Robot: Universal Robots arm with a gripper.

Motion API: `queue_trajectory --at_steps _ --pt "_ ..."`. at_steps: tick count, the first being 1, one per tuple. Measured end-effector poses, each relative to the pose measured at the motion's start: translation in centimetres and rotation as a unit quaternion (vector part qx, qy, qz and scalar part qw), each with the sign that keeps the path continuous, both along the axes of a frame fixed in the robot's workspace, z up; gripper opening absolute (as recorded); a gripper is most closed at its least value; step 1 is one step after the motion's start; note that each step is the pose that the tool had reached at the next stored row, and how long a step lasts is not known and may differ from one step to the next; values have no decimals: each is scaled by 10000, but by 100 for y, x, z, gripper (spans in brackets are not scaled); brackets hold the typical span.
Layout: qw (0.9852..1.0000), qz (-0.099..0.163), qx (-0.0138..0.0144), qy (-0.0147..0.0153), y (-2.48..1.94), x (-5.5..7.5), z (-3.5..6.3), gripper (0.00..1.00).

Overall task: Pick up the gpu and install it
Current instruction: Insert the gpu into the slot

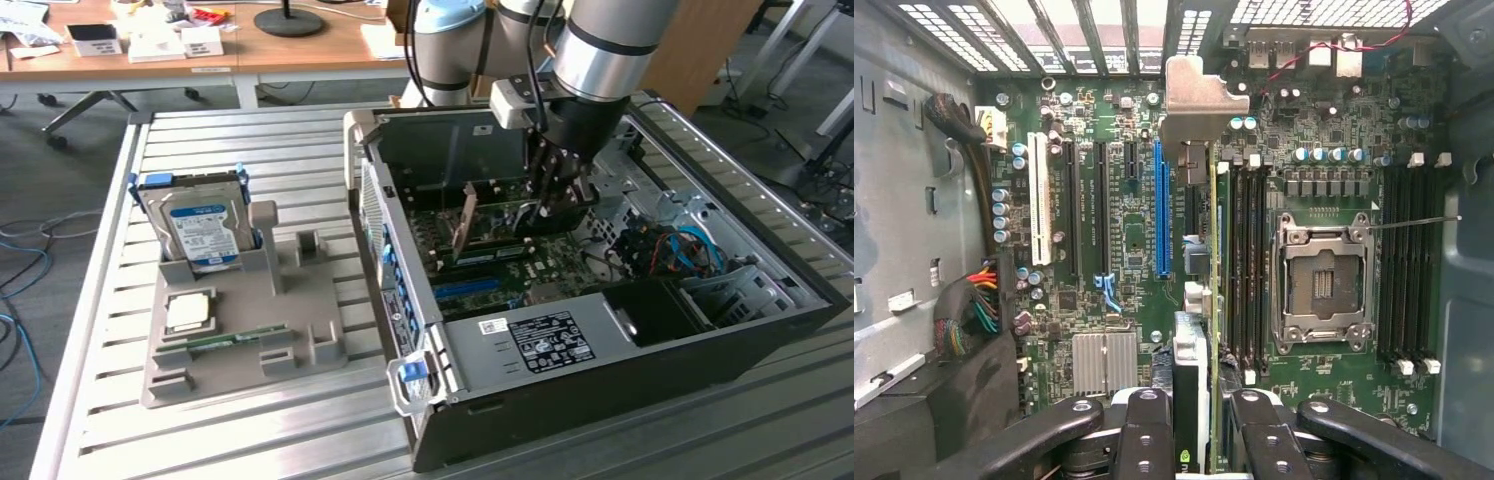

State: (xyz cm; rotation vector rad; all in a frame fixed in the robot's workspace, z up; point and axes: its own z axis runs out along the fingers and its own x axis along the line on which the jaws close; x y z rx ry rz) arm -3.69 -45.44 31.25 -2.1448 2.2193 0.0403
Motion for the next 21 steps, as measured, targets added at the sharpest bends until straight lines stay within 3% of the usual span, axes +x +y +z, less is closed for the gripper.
queue_trajectory --at_steps 21 --pt "10000 0 0 0 0 0 -5 27"
